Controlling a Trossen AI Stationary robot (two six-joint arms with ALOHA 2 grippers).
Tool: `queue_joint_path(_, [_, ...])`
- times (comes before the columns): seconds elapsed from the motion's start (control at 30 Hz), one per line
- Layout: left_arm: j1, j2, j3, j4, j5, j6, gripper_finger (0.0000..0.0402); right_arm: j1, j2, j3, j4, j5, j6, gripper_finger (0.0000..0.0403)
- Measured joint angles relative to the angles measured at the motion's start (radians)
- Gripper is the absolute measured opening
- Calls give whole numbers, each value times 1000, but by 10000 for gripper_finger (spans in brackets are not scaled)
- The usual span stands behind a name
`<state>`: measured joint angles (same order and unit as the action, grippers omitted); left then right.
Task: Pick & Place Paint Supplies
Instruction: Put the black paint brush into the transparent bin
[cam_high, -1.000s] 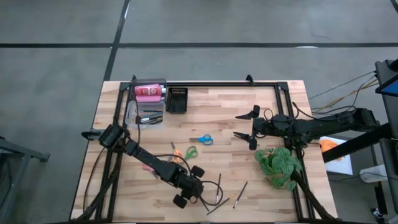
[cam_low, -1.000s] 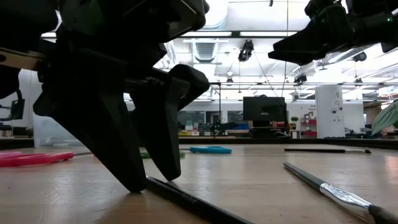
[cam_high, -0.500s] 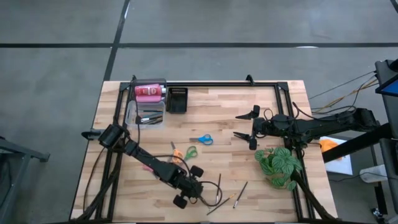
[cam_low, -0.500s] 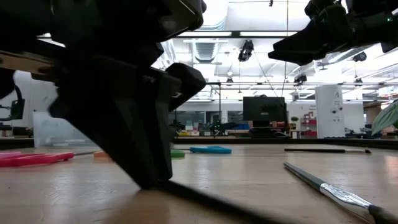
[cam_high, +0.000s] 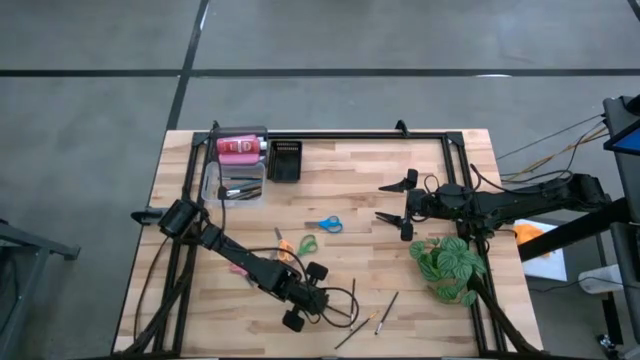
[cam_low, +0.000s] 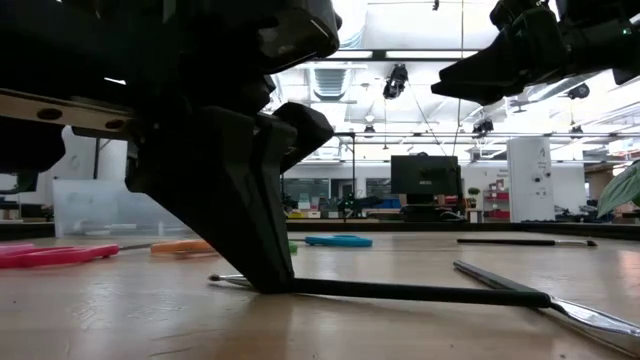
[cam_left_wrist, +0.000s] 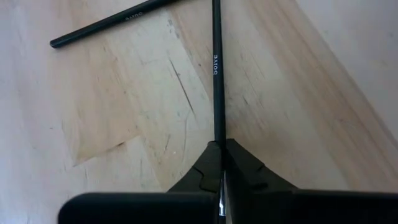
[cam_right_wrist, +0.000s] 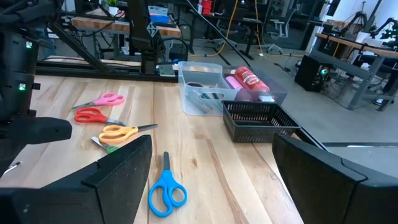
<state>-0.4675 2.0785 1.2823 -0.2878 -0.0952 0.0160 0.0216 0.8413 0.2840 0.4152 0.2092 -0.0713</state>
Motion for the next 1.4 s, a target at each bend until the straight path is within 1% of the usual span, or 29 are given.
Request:
queue_joint_path(0.77, [-1,-49,-5,-36,-25,-29,2,0,0,0,0,0,0,331])
queue_joint_path(1.03, [-1,-110,-3,-89,-45,-88,2,0,0,0,0,0,0,331])
queue_joint_path(1.2, [-2,-171,-2,-175,-104,-174,3,0,0,0,0,0,0,331])
queue_joint_path(1.3, [-2,-214,-2,-249,-160,-252,3,0,0,0,0,0,0,331])
queue_joint_path(1.4, [-2,-254,-2,-335,-206,-283,3,0,0,0,0,0,0,331])
